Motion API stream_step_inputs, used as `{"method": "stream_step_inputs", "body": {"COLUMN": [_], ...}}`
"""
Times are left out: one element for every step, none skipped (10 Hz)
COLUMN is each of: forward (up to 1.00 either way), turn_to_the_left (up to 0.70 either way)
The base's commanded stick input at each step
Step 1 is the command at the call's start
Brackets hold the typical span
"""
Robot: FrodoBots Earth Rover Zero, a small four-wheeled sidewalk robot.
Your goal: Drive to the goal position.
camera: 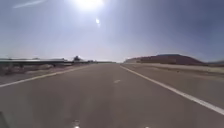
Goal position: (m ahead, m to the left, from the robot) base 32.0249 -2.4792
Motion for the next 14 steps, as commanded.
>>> {"method": "stream_step_inputs", "body": {"forward": [1.00, 1.00, 1.00, 1.00, 1.00, 1.00, 1.00, 1.00, 1.00, 1.00, 1.00, 1.00, 1.00, 1.00], "turn_to_the_left": [0.00, 0.27, 0.27, 0.27, 0.00, 0.00, 0.00, 0.00, 0.00, 0.00, 0.00, 0.00, 0.00, 0.00]}}
